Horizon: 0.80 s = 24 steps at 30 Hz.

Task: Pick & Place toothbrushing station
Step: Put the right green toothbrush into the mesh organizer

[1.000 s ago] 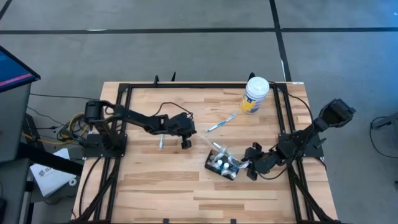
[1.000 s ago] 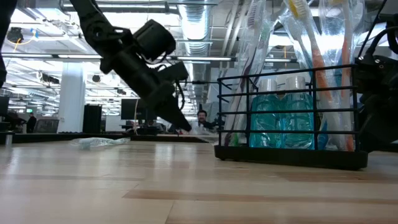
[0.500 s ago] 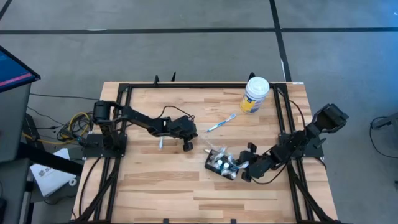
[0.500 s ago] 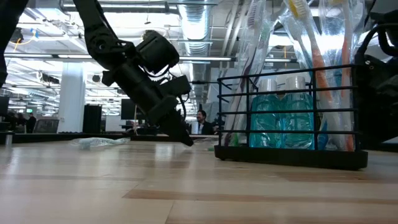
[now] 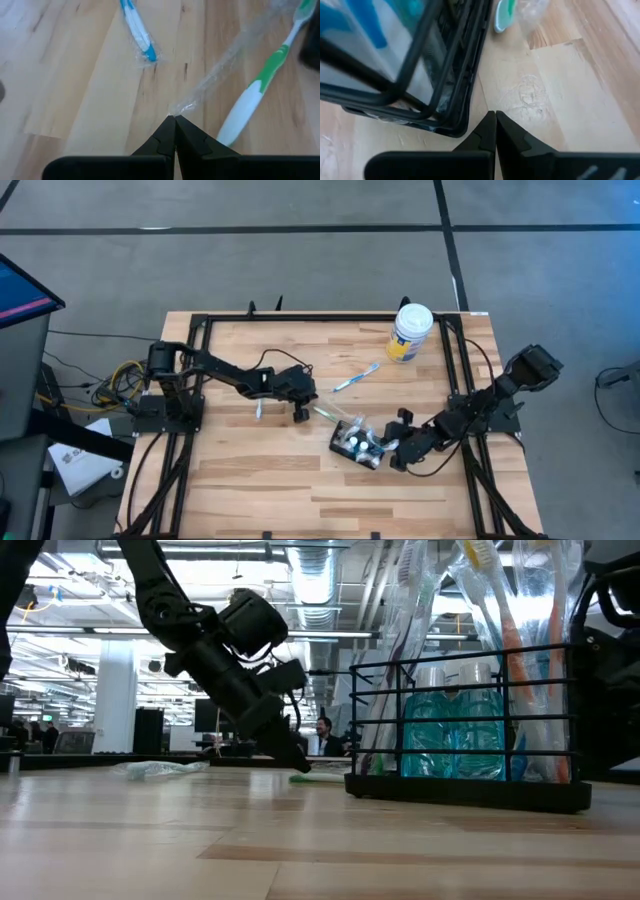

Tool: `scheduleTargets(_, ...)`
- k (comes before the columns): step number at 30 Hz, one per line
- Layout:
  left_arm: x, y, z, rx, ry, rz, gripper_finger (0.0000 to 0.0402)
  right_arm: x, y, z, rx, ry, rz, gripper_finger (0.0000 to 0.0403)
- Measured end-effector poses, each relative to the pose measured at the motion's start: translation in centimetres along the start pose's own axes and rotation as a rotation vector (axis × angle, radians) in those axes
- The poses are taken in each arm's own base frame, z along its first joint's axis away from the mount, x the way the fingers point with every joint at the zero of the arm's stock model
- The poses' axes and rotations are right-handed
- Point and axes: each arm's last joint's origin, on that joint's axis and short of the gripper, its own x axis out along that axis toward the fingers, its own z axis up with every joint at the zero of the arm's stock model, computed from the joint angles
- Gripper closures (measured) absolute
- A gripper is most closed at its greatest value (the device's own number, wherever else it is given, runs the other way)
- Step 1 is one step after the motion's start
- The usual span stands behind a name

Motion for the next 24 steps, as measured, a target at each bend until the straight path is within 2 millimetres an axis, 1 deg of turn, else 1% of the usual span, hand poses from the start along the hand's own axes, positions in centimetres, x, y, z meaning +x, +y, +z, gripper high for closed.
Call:
scheduleTargets(3, -0.7, 0.1, 0.8, 0.016, -0.034, 0.0, 0.0401, -0.1, 0.3, 0.7, -0.044, 0.012, -0.013, 0.0401)
scheduleTargets(9, -3.3, 0.2, 3.0, 0.005, -0.144, -0.001, 0.0401, -0.3, 0.2, 1.6, -0.063, 0.065, -0.064, 0.0402)
scheduleTargets(13, -4.2, -0.1, 3.6, 0.052, -0.169, -0.004, 0.04, -0.3, 0.0, 1.7, -0.06, 0.066, -0.076, 0.0402)
scheduleTargets(15, -4.3, -0.1, 3.7, 0.058, -0.177, -0.002, 0.0391, -0.3, 0.0, 1.7, -0.06, 0.064, -0.08, 0.0402)
scheduleTargets(18, -4.2, -0.1, 3.6, 0.055, -0.167, 0.021, 0.0361, -0.3, 0.0, 1.7, -0.06, 0.061, -0.083, 0.0402)
scheduleTargets(24, -4.2, 0.3, 3.6, 0.023, -0.162, 0.149, 0.0267, -0.3, 0.0, 1.7, -0.06, 0.059, -0.086, 0.0403)
